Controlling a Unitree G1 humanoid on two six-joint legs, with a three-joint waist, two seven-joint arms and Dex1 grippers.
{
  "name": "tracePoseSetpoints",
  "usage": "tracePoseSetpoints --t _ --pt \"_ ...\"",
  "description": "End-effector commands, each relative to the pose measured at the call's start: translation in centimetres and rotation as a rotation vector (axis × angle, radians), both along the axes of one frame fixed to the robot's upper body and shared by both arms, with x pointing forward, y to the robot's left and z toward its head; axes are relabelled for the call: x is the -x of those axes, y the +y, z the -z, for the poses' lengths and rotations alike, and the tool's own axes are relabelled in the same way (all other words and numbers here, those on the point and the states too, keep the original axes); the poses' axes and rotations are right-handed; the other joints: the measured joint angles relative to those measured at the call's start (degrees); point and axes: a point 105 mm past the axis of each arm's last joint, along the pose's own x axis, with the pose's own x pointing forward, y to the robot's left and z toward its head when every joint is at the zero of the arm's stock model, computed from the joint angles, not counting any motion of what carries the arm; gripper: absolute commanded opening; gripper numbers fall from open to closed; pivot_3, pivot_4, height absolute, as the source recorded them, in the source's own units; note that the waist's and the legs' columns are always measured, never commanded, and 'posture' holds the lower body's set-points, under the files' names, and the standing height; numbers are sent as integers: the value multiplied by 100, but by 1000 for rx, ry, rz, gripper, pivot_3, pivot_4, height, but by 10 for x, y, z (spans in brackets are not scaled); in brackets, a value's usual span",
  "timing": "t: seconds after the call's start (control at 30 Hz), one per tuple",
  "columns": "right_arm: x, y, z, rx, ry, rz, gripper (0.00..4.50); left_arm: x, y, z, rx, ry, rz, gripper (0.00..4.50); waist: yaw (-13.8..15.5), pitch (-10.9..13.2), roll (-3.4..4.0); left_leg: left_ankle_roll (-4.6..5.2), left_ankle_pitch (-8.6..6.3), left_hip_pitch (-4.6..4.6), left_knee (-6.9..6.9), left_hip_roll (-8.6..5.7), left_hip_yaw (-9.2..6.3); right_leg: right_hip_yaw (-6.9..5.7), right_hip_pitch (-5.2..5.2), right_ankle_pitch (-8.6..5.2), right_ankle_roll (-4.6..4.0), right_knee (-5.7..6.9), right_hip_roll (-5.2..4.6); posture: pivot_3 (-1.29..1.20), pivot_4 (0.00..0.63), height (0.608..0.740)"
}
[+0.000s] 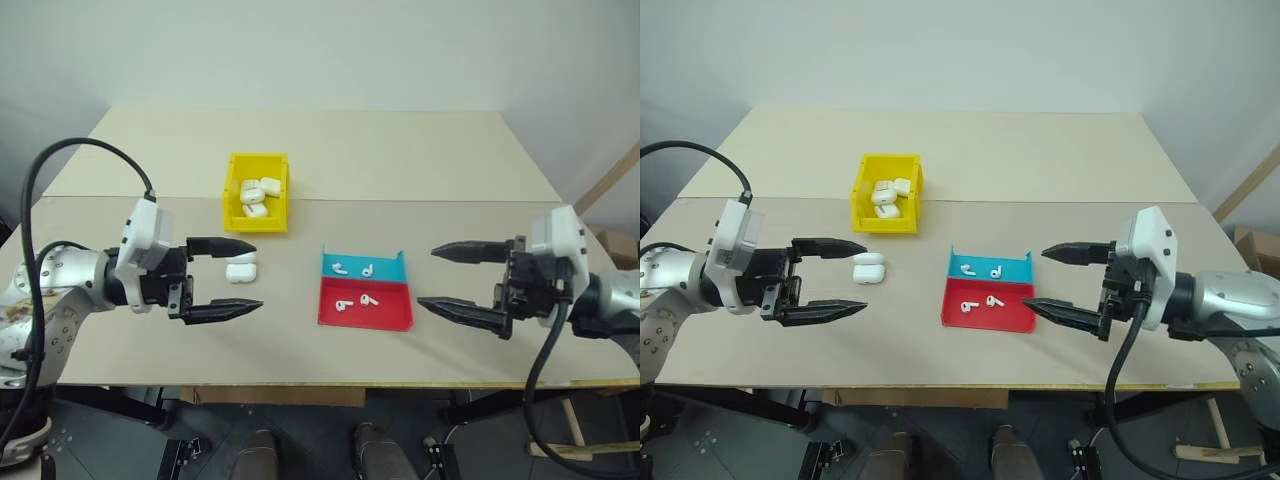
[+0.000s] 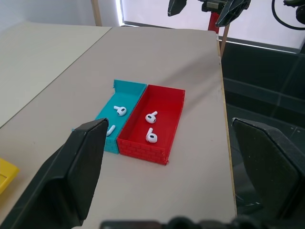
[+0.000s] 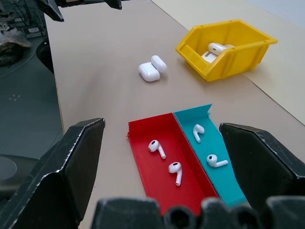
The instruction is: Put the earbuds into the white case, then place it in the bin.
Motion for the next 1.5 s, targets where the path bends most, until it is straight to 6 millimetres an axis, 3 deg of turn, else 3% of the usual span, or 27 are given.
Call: tracePoseSetpoints --t 0.03,0.6,0.77,1.03,1.3,1.5 --pt "4 0 -10 9 -48 -3 4479 2 0 -9 -4 -30 5 4500 0 0 0 0 0 1 0 0 0 0 1 0 0 0 0 0 150 740" --pt "5 3 -2 -26 33 14 4479 7 15 -22 -6 47 -82 4500 -2 0 0 0 0 2 0 0 0 0 0 -1 1 2 1 0 150 740" --pt "6 3 -3 -29 56 20 4479 -8 29 -25 -32 62 -276 4500 -2 0 0 0 0 2 0 1 -1 0 0 -2 4 2 0 0 150 740" --pt "5 5 -5 -10 60 21 4479 -34 49 -29 -193 231 -603 4500 11 2 -4 0 0 1 2 -2 -2 0 -1 -10 19 1 0 0 150 740" --pt "9 9 1 -6 55 45 4479 -53 56 -26 -334 390 -756 4500 11 2 -7 0 0 -4 1 -4 -4 -1 -4 -9 17 3 0 0 150 740" --pt "8 13 5 -13 34 67 4479 -76 45 -21 -377 583 -839 4500 26 -1 -11 0 0 -3 3 -10 -8 -1 1 -17 31 5 -1 0 150 740"
